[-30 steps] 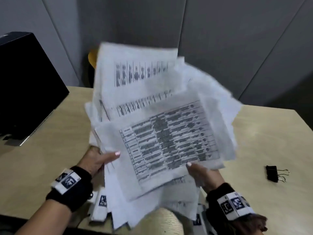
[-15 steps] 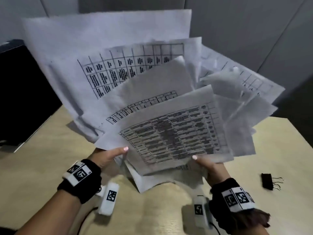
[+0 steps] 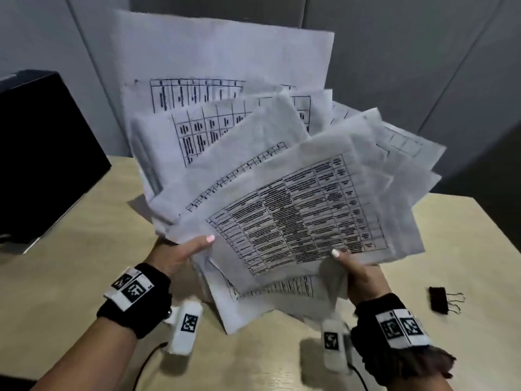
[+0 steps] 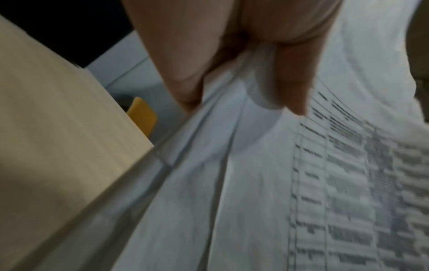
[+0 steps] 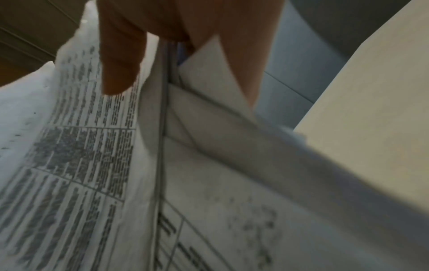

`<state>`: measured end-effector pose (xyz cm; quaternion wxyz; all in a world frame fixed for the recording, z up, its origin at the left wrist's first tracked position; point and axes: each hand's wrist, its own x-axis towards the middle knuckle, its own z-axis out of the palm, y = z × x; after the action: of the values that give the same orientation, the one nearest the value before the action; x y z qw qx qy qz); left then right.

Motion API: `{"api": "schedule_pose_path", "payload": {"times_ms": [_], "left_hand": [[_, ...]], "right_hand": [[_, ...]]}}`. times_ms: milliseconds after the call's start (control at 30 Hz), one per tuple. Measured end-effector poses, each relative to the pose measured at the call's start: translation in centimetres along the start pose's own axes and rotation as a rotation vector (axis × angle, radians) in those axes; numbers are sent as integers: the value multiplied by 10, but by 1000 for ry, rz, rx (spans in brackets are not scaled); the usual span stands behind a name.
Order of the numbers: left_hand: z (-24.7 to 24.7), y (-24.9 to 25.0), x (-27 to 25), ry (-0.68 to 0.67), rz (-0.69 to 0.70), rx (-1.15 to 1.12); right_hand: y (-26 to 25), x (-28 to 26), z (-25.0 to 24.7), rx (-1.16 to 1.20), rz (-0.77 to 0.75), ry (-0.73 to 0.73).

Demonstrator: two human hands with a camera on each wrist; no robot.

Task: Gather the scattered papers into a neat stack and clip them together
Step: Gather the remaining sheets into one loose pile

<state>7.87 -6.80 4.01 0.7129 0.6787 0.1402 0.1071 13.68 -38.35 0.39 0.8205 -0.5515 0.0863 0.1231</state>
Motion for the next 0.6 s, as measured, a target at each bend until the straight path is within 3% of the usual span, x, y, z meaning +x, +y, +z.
{"api": "schedule_pose_path", "payload": {"times_ms": [133, 233, 333, 433, 533, 600], "left_hand": [[-1, -13, -8, -122, -114, -60], [16, -14, -14, 32, -101, -34], [18, -6, -12, 143, 49, -15], [5, 4, -10, 18, 176, -81], [-7, -7, -6, -149, 41, -160], [-6, -17, -5, -182, -61, -162]], "right_hand": [[12, 4, -1, 76, -34, 4], [17, 8, -2, 104, 8, 56], [10, 10, -4, 72, -27, -9], [2, 6, -10, 121, -74, -127], [4, 2, -8, 94, -87, -121], [12, 2, -7, 95, -94, -116]]}}
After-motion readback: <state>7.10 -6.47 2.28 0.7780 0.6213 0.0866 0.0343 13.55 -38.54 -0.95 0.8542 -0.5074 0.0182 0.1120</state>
